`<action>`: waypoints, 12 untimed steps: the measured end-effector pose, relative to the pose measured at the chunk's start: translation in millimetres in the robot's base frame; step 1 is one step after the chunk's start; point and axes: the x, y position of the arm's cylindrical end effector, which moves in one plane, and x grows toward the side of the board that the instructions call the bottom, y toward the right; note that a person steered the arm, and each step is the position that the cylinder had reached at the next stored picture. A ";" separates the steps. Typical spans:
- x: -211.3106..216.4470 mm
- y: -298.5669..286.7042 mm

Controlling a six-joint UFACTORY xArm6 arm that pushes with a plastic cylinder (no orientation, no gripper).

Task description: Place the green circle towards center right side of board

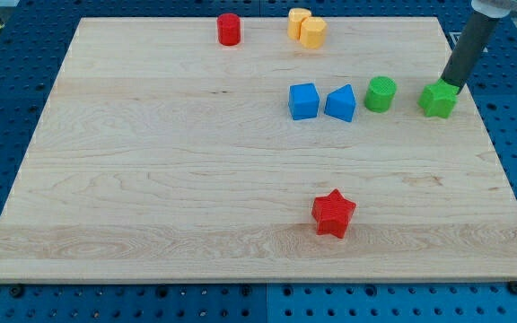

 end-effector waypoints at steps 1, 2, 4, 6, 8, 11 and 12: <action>-20.4 0.0; -22.1 -17.8; -22.1 -61.7; -22.1 -93.2; -9.1 -114.4; 6.8 -121.2; 24.3 -129.9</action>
